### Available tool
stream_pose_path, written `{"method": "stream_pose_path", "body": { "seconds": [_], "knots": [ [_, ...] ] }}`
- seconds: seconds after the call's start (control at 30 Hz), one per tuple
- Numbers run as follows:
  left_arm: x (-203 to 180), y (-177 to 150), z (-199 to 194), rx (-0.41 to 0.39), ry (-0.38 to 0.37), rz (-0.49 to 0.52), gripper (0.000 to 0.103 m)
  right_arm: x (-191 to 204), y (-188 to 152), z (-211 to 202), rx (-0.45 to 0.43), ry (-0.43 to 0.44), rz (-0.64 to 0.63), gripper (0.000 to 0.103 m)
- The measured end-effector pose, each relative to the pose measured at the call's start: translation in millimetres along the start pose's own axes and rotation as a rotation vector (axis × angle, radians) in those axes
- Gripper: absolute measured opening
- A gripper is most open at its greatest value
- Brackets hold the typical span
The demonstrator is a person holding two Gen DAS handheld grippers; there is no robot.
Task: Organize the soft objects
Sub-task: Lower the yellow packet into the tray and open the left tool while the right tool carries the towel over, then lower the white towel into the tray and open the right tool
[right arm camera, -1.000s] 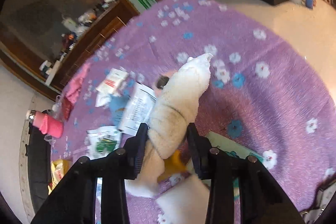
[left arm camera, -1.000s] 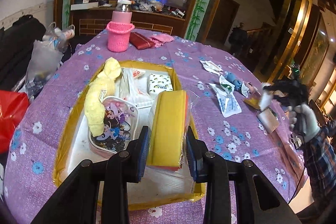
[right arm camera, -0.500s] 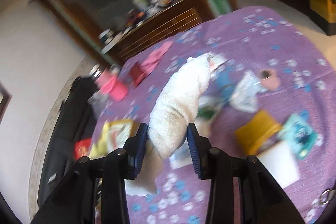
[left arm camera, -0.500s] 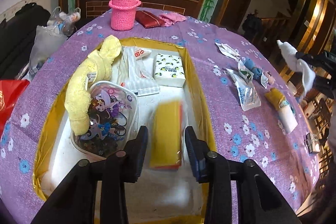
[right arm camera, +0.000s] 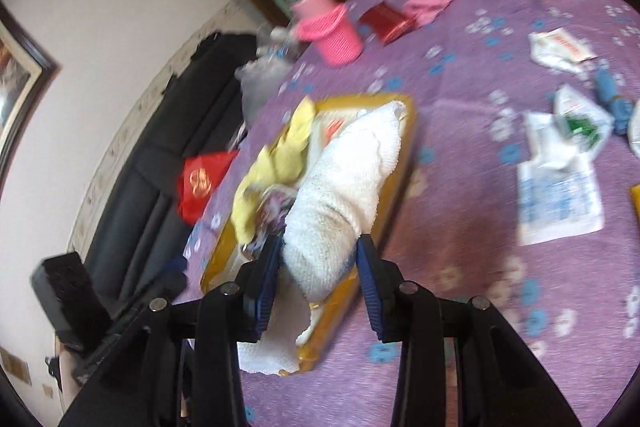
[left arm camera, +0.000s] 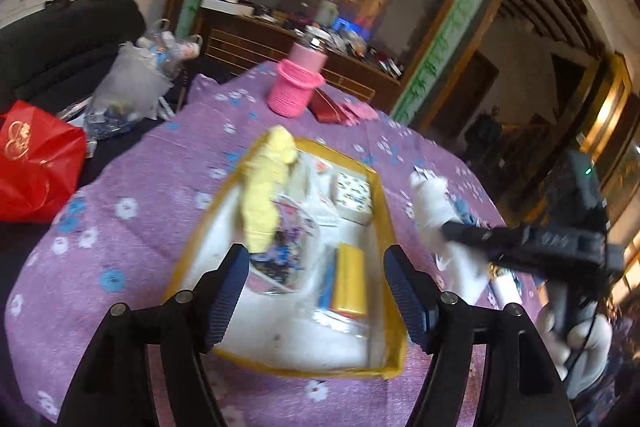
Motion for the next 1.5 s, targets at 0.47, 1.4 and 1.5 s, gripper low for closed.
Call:
{"method": "stream_pose_path", "body": {
  "seconds": [0.47, 1.4, 1.5],
  "knots": [
    [44.2, -3.6, -22.1, -0.036, -0.001, -0.069, 0.074, 31.6, -8.9, 79.3, 0.049, -0.413, -0.258, 0.037],
    [22.3, -9.7, -26.0, -0.001, 0.002, -0.005, 0.077, 38.1, -14.2, 38.9, -0.012, -0.301, -0.261, 0.065],
    [15.3, -9.9, -23.8, 0.004, 0.01, 0.014, 0.078, 18.1, -11.2, 15.1, -0.066, -0.296, -0.206, 0.068]
  ]
}}
Point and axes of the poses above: each gripper's, at about its wrist camera, not at the fingertips, and z roughly the way its jaws point, x to its left, y to its top, the point moved 7 cm from there along z, roughly the way its jaws point, and after that the axes turned 10 degrees about -y, right-handed, at the moved point
